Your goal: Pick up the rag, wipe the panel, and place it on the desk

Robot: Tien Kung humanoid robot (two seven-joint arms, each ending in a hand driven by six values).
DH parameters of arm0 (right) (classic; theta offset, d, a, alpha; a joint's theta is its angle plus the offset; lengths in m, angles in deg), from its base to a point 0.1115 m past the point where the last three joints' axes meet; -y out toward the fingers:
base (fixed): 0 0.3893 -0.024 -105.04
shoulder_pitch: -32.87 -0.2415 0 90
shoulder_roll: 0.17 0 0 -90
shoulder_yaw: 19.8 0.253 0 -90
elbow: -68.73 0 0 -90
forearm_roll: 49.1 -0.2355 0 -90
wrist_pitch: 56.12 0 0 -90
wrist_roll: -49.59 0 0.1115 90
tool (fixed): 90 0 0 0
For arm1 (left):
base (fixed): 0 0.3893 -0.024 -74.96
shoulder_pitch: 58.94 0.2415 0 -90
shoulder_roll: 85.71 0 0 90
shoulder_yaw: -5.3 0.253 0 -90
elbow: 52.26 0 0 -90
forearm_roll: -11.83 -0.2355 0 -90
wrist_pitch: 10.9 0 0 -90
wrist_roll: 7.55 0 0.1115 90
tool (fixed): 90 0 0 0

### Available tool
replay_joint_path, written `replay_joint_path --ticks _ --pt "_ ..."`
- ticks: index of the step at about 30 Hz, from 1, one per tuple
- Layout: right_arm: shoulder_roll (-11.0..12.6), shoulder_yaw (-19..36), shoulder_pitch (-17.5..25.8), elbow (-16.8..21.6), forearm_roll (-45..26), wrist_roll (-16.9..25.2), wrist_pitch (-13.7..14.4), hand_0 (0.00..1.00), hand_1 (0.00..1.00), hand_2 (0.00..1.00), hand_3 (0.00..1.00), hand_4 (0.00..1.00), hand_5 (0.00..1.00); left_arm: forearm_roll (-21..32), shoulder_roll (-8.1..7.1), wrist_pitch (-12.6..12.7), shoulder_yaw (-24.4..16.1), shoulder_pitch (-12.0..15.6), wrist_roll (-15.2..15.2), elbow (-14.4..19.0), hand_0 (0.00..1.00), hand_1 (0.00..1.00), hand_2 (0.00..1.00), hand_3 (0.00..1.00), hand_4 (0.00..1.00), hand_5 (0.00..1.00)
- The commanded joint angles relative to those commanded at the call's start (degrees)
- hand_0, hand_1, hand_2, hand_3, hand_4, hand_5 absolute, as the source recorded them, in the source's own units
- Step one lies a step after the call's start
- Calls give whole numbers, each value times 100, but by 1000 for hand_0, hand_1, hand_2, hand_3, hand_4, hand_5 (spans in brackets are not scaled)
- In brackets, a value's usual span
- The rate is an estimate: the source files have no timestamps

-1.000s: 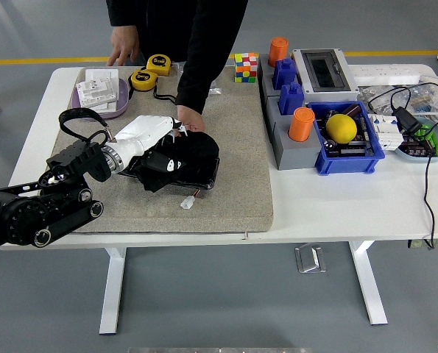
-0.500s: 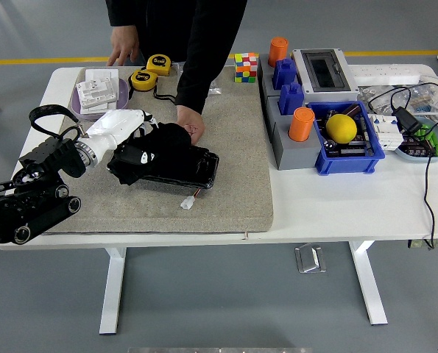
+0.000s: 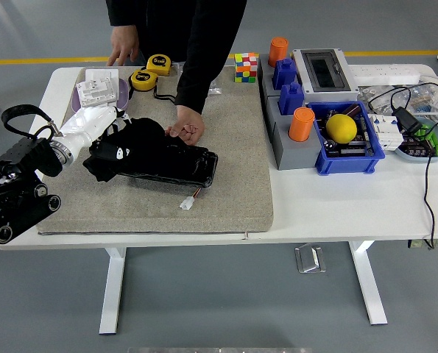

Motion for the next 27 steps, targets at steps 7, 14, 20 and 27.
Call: replay_joint_path --ticks 7,14,20,27 --pt "-3 -28 -7 0 -16 6 -8 782 725 721 670 998 536 3 -85 20 -129 48 8 -98 255 192 336 555 710 6" --pt "2 154 2 0 178 -44 -20 782 726 721 670 998 535 -13 -127 43 -206 93 -3 -166 254 192 335 554 708 6" --pt "-10 145 11 0 170 -36 -21 783 723 721 669 998 535 -3 -104 41 -199 141 5 -154 254 192 335 555 709 5" --pt "-11 41 -3 0 101 -21 -23 784 723 721 669 998 534 -11 43 26 -95 149 30 -25 251 192 335 555 707 6"
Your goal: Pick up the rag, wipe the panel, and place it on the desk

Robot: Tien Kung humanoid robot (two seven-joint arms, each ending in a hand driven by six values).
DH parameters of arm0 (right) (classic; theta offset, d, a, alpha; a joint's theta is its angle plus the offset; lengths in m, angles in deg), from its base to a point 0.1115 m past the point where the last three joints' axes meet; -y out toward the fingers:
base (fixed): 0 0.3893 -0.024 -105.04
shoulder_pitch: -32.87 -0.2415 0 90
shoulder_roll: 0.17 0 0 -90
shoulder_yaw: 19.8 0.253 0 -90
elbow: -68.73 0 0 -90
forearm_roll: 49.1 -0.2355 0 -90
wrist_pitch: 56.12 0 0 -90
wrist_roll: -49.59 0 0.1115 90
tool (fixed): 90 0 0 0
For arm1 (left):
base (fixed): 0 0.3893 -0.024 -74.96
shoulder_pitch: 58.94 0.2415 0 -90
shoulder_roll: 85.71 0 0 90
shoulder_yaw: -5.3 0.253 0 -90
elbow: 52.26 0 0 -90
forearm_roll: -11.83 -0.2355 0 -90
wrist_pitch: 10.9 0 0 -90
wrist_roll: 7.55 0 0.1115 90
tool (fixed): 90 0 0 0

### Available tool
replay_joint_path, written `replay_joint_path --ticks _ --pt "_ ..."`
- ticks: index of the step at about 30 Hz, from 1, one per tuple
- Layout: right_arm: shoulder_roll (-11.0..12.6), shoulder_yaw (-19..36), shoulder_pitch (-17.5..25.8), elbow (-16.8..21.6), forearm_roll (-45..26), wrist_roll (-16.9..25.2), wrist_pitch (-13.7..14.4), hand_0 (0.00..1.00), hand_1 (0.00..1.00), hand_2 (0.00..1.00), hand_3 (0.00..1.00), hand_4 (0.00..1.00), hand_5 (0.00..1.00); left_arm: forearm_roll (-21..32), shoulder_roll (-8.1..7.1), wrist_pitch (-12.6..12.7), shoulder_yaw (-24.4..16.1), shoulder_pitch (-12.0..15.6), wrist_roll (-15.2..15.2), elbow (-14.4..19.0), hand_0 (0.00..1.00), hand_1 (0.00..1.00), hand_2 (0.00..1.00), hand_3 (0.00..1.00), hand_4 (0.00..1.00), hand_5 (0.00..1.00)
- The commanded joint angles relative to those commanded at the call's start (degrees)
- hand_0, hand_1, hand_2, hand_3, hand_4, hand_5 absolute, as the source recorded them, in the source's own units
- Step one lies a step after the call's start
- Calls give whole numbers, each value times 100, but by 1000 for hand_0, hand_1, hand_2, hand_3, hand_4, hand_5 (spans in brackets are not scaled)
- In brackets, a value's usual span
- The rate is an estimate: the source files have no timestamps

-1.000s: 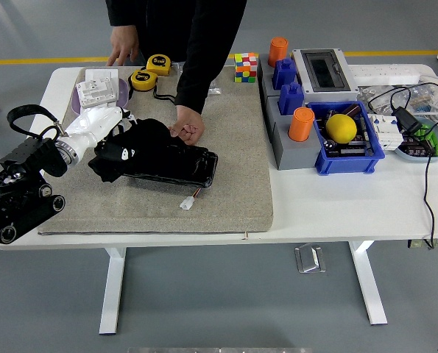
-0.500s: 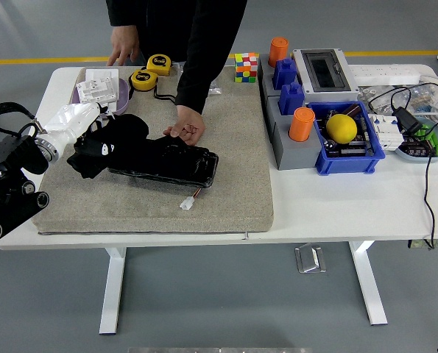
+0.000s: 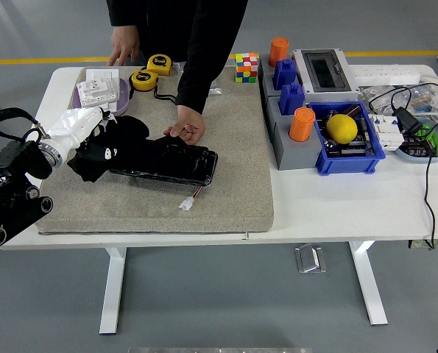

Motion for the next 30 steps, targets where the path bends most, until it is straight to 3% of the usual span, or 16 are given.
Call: replay_joint_path --ticks 30 --pt "16 258 9 0 335 -86 -19 782 722 720 667 998 531 -106 469 10 697 -313 270 695 247 192 334 555 708 7"
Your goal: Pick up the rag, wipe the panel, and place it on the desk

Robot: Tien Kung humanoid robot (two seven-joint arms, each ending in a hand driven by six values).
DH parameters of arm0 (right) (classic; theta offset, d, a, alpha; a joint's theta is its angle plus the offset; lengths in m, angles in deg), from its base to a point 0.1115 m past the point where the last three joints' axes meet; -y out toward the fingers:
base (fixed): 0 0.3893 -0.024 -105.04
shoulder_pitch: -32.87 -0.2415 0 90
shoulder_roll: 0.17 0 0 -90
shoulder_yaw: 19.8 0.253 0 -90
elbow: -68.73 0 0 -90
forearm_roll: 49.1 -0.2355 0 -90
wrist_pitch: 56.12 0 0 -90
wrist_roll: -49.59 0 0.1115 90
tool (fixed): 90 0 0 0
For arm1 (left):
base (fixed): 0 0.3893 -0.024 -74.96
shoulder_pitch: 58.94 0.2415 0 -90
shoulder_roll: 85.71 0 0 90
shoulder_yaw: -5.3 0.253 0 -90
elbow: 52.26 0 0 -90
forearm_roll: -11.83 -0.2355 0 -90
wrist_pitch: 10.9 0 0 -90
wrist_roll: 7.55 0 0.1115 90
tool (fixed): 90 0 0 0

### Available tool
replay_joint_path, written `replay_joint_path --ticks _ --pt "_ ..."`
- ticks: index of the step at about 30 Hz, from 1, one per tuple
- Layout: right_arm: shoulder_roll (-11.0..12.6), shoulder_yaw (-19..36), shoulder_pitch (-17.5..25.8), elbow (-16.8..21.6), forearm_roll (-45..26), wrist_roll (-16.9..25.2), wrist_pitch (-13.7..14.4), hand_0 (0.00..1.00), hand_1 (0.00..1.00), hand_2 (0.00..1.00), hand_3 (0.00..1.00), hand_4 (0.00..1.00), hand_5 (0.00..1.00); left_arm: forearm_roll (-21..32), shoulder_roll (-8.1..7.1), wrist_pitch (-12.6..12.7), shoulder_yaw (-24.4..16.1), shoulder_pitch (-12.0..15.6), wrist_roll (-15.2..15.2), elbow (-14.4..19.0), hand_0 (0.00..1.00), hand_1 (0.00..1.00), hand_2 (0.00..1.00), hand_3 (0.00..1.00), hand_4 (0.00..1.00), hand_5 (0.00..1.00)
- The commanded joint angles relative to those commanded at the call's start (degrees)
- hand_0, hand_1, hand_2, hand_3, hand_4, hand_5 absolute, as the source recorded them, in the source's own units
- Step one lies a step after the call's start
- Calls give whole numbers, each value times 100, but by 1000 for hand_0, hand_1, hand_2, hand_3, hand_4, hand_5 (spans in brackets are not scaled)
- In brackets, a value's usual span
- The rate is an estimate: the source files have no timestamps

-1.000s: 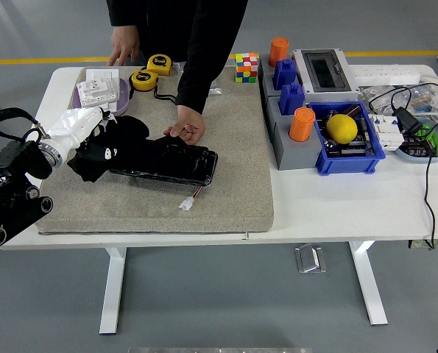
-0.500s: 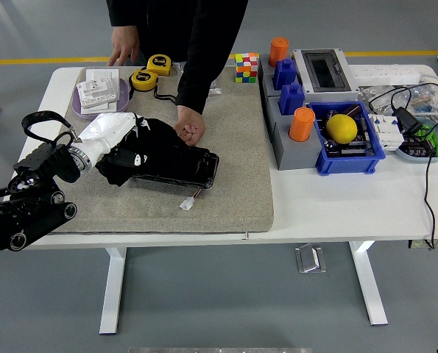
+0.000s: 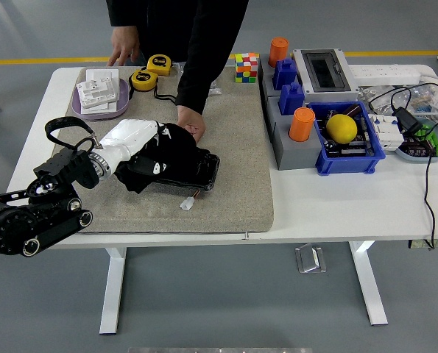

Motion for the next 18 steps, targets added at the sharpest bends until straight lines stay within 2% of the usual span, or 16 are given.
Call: replay_joint_path --ticks 18 --pt "4 163 -1 0 198 -69 -16 782 721 721 668 998 528 -29 238 5 280 -155 126 352 249 191 333 554 706 8"
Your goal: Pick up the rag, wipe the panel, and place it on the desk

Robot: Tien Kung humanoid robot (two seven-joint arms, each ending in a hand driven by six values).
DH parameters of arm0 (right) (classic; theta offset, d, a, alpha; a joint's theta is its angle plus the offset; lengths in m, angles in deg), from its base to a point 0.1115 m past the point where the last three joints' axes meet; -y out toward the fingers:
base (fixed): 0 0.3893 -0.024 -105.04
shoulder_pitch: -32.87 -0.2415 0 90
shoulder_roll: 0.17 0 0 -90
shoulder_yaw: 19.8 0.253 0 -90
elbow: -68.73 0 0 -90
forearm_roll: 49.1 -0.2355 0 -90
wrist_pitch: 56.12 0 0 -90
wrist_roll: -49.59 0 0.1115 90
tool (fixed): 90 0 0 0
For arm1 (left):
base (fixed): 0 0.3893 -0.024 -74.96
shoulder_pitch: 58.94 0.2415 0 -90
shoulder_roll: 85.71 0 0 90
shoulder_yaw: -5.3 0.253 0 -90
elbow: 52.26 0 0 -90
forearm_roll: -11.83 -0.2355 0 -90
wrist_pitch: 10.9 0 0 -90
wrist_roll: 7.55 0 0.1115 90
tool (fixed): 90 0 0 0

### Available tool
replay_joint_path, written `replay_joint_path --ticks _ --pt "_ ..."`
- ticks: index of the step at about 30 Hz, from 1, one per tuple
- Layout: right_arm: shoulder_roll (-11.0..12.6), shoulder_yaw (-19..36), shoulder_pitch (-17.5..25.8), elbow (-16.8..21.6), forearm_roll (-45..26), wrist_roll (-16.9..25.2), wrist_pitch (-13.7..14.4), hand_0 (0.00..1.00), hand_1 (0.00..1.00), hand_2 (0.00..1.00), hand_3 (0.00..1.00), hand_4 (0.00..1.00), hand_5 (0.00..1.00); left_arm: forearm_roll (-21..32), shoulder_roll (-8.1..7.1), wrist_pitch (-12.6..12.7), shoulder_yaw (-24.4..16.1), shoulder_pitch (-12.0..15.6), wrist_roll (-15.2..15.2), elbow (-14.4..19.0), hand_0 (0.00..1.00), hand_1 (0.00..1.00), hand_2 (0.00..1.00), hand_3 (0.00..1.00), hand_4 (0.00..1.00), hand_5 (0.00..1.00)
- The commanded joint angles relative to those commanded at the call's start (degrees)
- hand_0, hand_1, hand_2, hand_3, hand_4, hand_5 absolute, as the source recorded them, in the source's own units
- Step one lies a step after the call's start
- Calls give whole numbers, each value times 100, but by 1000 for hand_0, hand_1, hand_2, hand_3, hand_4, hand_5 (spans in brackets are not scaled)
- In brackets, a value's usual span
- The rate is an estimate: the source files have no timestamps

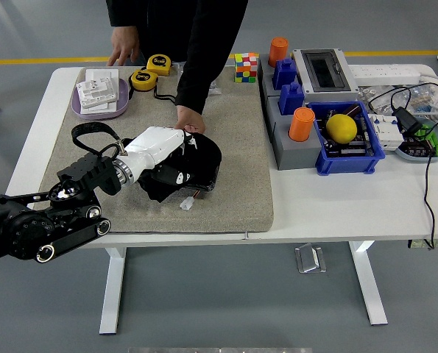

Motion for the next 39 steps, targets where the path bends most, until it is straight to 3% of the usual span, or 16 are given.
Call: replay_joint_path --ticks 11,19,39 --pt "1 74 9 0 109 -34 -16 782 720 721 668 998 527 23 94 5 26 -28 20 66 251 192 333 555 706 7" --pt "3 102 15 0 135 -46 -23 782 721 722 668 998 526 61 62 5 5 -6 16 -59 252 192 333 555 705 7" --pt "-28 224 59 0 217 -50 -29 783 720 721 668 998 522 135 -395 73 -343 162 -61 -388 253 191 332 555 705 8"
